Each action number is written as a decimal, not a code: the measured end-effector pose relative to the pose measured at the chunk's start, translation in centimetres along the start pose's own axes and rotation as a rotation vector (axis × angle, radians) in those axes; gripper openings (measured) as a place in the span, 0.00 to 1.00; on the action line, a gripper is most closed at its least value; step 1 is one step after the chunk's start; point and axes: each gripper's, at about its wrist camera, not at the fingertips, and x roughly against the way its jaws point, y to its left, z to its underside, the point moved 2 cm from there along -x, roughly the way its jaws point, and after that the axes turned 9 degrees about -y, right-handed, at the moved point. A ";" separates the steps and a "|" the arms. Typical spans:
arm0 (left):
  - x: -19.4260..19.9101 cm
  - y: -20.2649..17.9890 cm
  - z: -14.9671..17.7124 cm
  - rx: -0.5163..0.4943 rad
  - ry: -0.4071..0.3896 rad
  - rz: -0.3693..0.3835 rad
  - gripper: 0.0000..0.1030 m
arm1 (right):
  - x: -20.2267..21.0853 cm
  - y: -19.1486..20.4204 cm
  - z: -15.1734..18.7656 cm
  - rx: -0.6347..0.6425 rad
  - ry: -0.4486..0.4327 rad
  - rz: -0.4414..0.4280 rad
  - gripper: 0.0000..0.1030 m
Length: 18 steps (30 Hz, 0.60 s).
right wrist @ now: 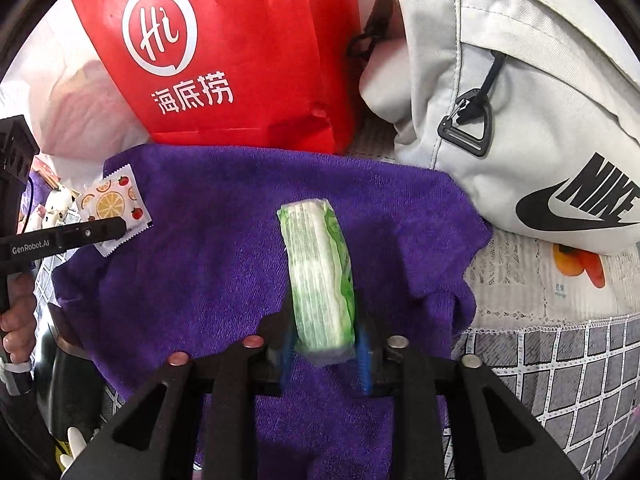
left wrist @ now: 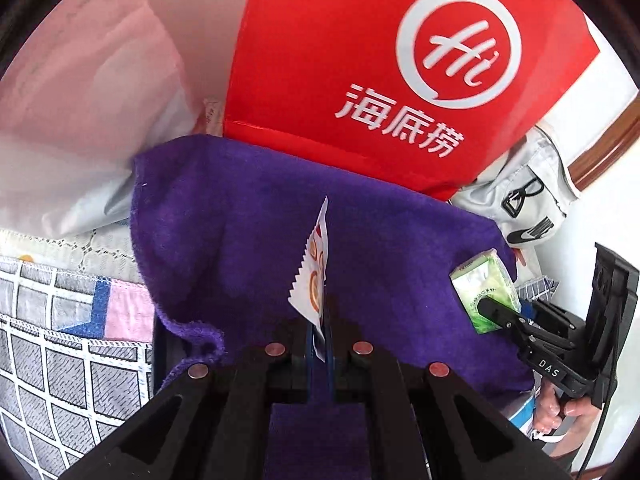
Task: Organize soft objects
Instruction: 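Carry both items onto the purple towel and open the right tool to release the bar, then open the left tool to drop the snack packet onto the purple towel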
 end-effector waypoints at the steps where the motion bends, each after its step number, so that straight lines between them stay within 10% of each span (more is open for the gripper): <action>1: 0.0 -0.1 0.1 -0.003 0.000 0.004 0.05 | 0.0 0.0 -0.1 0.002 -0.004 0.002 0.37; 13: 0.8 0.0 -0.2 -0.016 -0.027 -0.034 0.54 | 2.6 -0.1 -1.1 0.047 -0.079 0.032 0.67; 18: 2.0 -0.3 -0.4 -0.041 -0.051 -0.086 0.57 | 4.3 -0.4 -1.4 0.037 -0.127 0.032 0.70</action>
